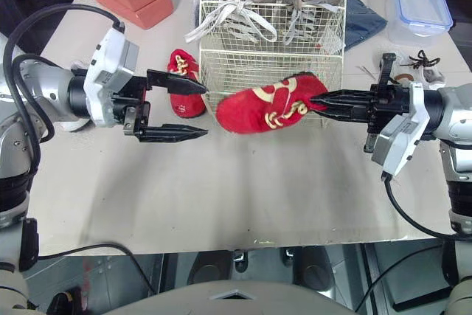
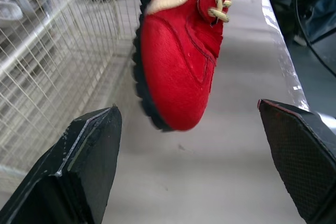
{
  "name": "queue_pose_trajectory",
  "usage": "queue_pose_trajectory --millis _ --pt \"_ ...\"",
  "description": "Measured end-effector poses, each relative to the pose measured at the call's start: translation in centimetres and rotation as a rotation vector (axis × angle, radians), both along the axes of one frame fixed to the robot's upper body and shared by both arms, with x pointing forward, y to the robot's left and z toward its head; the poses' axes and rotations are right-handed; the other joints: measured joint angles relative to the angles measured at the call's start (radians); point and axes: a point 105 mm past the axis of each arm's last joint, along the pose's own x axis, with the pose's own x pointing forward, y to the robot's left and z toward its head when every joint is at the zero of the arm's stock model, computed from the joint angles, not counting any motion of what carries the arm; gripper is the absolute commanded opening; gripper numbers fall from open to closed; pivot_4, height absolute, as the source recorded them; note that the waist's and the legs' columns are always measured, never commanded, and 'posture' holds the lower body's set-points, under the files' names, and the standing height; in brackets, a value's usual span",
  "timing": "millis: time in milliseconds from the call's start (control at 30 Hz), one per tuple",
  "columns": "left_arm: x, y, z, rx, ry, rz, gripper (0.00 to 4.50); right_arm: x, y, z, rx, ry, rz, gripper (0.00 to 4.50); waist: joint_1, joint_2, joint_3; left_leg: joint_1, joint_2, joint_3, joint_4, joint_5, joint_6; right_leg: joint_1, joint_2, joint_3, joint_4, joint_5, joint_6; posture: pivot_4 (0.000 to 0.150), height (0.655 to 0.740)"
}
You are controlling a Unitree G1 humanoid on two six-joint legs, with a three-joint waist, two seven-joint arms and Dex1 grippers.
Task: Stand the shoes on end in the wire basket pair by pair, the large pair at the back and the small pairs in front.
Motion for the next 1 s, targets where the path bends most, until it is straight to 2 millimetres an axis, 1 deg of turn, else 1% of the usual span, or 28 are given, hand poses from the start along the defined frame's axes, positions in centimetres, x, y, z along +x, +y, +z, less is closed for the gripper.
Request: queue_pose_trajectory --millis 167,267,433,467,500,533,600,633,700,733,767,833,867,900,933,967,1000 --pt "-0.3 -0.6 -0.3 0.008 0.009 -0.023 4.5 -0.2 1.8 0.1 -0.087 -0.103 0.111 0.01 0.004 0.0 0.0 -0.001 0.0 0.0 0.0 0.0 0.0 0.0 0.0 0.0 0.0 0.0 -0.001 0.15 0.686" --pt "-0.1 -1.4 -0.9 0.024 0.023 -0.035 4.5 -0.3 2.5 0.2 -0.093 -0.141 0.156 0.01 0.006 0.0 0.0 -0.002 0.0 0.0 0.002 0.0 0.0 0.0 -0.001 -0.001 0.0 0.002 -0.003 0.15 0.686" --pt "0.2 -2.3 -1.8 0.045 0.042 -0.056 4.5 -0.6 3.0 0.7 -0.066 -0.18 0.189 0.01 0.004 0.0 0.0 -0.002 0.0 -0.001 0.002 0.0 0.0 0.0 0.0 -0.001 0.0 0.002 -0.003 0.15 0.686" --pt "0.2 -2.5 -1.9 0.046 0.048 -0.063 3.97 -0.6 3.2 0.7 -0.059 -0.182 0.198 0.0 0.004 0.0 0.0 -0.002 0.0 0.0 0.002 0.0 0.0 0.0 0.0 -0.001 0.0 0.002 -0.003 0.15 0.686" --pt "0.2 -2.6 -2.1 0.046 0.057 -0.072 3.68 -0.6 3.4 0.7 -0.052 -0.183 0.202 0.0 0.004 0.0 0.0 -0.002 0.0 -0.001 0.002 0.0 0.0 0.0 0.0 -0.001 0.0 0.002 -0.003 0.15 0.686" --pt "0.2 -2.8 -2.3 0.046 0.067 -0.08 3.29 -0.6 3.4 0.7 -0.049 -0.185 0.199 0.0 0.003 0.0 0.0 -0.002 0.0 0.0 0.002 0.0 0.0 0.0 0.0 -0.001 0.0 0.002 -0.003 0.15 0.686" --pt "0.1 -2.8 -2.4 0.039 0.077 -0.089 2.16 -0.6 3.4 0.7 -0.045 -0.191 0.196 0.0 0.003 0.0 0.0 -0.002 0.0 0.0 0.002 0.0 0.0 0.0 0.0 -0.001 0.0 0.002 -0.003 0.15 0.686" --pt "0.2 -2.8 -2.4 0.038 0.078 -0.087 1.89 -0.6 3.4 0.8 -0.043 -0.192 0.197 0.0 0.003 0.0 0.0 -0.002 0.0 -0.001 0.002 0.0 0.0 0.0 0.0 -0.001 0.0 0.002 -0.003 0.15 0.686" --pt "0.3 -2.7 -2.4 0.032 0.079 -0.08 1.16 -0.6 3.5 0.8 -0.038 -0.203 0.2 0.0 0.003 0.0 0.0 -0.002 0.0 -0.001 0.002 0.0 0.0 0.0 0.0 -0.001 0.0 0.002 -0.003 0.15 0.686" --pt "0.4 -2.8 -2.4 0.028 0.077 -0.075 0.85 -0.6 3.5 0.9 -0.033 -0.205 0.2 0.7 0.003 0.0 0.0 -0.002 0.0 -0.001 0.002 0.0 0.0 0.0 0.0 -0.001 0.0 0.002 -0.003 0.15 0.686" --pt "0.5 -2.8 -2.4 0.024 0.074 -0.07 0.61 -0.6 3.5 0.9 -0.025 -0.202 0.198 1.03 0.003 0.0 0.0 -0.002 0.0 -0.001 0.002 0.0 0.0 0.0 -0.001 -0.001 0.0 0.002 -0.003 0.15 0.686" --pt "0.6 -3.0 -2.4 0.006 0.072 -0.063 0.59 -0.3 3.3 1.1 -0.006 -0.165 0.17 2.01 0.004 0.0 0.0 -0.002 0.0 -0.001 0.002 0.0 0.0 0.0 -0.001 -0.001 0.0 0.002 -0.003 0.15 0.686" --pt "0.6 -3.0 -2.4 0.004 0.072 -0.061 0.59 -0.2 3.2 1.1 -0.003 -0.157 0.164 2.37 0.004 0.0 0.0 -0.002 0.0 -0.001 0.002 0.0 0.0 0.0 -0.001 -0.001 0.0 0.002 -0.003 0.15 0.686" --pt "0.7 -3.3 -2.4 -0.015 0.066 -0.056 0.59 0.0 2.9 1.0 0.022 -0.082 0.129 2.9 0.007 0.0 0.0 -0.002 0.001 -0.001 0.002 0.0 0.0 0.0 -0.002 -0.001 0.0 0.002 -0.003 0.15 0.686" --pt "0.8 -3.4 -2.3 -0.034 0.059 -0.056 0.59 0.4 2.6 0.8 0.047 -0.009 0.092 3.25 0.008 0.0 0.0 -0.002 0.001 -0.001 0.002 0.0 0.0 0.001 -0.002 -0.002 0.001 0.002 -0.003 0.15 0.686" --pt "0.8 -3.5 -2.4 -0.049 0.054 -0.053 0.59 0.8 2.1 0.3 0.082 0.097 0.043 3.72 0.008 -0.001 0.0 -0.003 0.0 -0.001 0.002 0.0 0.0 0.001 -0.002 -0.003 0.0 0.002 -0.003 0.15 0.686" --pt "1.0 -3.6 -2.4 -0.073 0.048 -0.04 0.59 1.2 1.4 -0.5 0.137 0.259 -0.025 4.23 0.009 0.0 0.0 -0.003 0.0 -0.002 0.002 0.0 0.0 0.0 -0.003 -0.003 0.001 0.002 -0.003 0.15 0.686"
